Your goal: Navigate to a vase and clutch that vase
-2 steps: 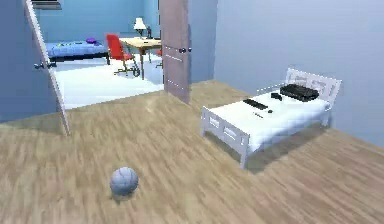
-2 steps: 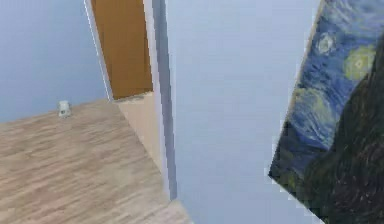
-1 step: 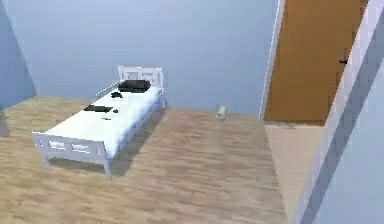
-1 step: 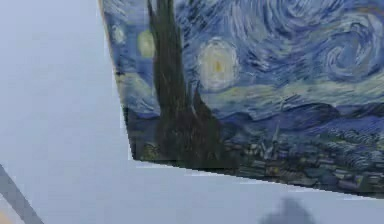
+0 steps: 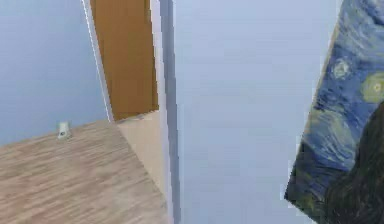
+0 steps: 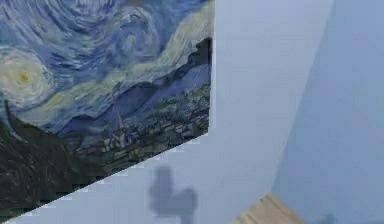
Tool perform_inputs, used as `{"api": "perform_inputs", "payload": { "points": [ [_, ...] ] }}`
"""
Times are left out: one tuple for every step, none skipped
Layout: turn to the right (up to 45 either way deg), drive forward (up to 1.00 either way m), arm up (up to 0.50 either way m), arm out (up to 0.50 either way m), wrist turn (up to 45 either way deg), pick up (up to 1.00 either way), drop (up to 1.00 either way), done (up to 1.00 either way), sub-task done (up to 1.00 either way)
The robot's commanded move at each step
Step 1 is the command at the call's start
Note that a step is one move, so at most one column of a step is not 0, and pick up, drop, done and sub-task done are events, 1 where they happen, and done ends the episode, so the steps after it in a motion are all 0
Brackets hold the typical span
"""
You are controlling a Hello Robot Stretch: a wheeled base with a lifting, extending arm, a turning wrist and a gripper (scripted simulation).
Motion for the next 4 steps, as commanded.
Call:
{"api": "perform_inputs", "payload": {
  "points": [
    [45.0, 0.0, 0.0, 0.0, 0.0, 0.0, 0.0, 0.0, 0.0],
    [30.0, 0.0, 0.0, 0.0, 0.0, 0.0, 0.0, 0.0, 0.0],
    [0.0, 0.0, 0.5, 0.0, 0.0, 0.0, 0.0, 0.0, 0.0],
    [0.0, 0.0, 0.32, 0.0, 0.0, 0.0, 0.0, 0.0, 0.0]
  ]
}}
